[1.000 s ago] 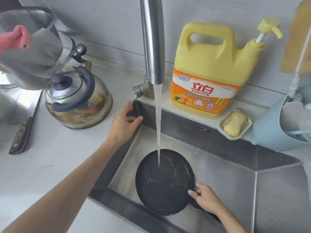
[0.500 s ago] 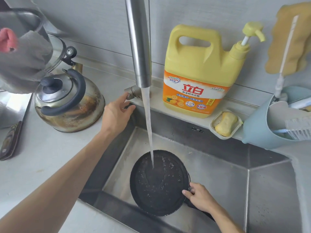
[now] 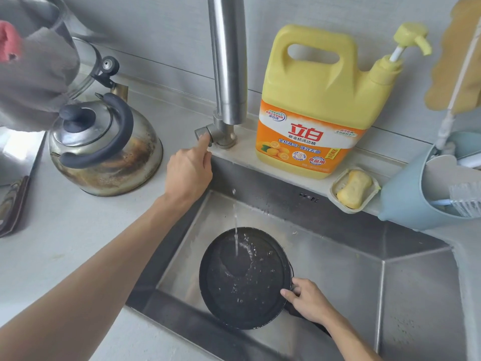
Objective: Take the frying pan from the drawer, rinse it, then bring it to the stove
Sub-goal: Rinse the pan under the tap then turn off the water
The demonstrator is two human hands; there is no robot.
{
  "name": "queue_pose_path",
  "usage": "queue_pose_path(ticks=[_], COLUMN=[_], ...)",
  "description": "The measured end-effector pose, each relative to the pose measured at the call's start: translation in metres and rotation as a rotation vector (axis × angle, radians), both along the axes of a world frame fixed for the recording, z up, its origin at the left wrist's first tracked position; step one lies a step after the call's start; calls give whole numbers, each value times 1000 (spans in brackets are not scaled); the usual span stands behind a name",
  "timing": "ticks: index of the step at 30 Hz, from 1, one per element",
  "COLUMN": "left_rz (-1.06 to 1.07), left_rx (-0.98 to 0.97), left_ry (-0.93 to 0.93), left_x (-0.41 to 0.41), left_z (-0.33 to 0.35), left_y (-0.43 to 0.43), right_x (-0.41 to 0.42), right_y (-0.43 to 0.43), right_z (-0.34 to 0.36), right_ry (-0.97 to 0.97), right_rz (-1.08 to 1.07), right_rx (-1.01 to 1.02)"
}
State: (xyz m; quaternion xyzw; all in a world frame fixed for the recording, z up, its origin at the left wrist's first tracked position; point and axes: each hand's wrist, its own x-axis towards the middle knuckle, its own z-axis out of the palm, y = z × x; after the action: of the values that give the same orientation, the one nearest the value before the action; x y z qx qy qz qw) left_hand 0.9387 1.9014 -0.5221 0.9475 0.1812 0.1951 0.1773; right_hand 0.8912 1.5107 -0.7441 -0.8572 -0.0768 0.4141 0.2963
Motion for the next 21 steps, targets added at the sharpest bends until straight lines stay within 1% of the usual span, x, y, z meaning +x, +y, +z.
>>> queue_pose_path(ticks=[1,4,5,6,7,8,11,12,13,15,18,19,21], left_rz=[-18,-48,-43,-47,-67,-103,-205,-225,-239,-231,-148,-135,-141], left_rx=[-49,-343,-410,-434,-425,-413,-453,-461,-453,-480,-769,-830,-875], left_ry=[2,26,43,85,175,320,903,1038,1128,1207,1199,1192,1181], left_x=[-2,-27,-40,-53,-66,-77,-99,-105,-111,-119,-122,-122,-122], left_z=[-5,-20,-32,-48,-67,-85,-131,-144,-156,-175,-189,-191,-194], left_y=[4,9,7,5,2,0,-7,-9,-11,-11,-6,-5,-4], right_x=[1,1,1,0,0,-1,-1,0,0,2,5,7,6], right_y=[1,2,2,2,2,2,4,4,4,3,1,0,-1], right_z=[0,1,2,3,5,8,13,12,13,13,12,11,13], right_ry=[2,11,19,25,28,25,5,-1,-4,14,65,78,69], right_rz=[-7,-30,-34,-41,-48,-50,-43,-34,-28,-15,39,50,51], right_rx=[2,7,13,20,29,33,35,32,31,28,38,41,37])
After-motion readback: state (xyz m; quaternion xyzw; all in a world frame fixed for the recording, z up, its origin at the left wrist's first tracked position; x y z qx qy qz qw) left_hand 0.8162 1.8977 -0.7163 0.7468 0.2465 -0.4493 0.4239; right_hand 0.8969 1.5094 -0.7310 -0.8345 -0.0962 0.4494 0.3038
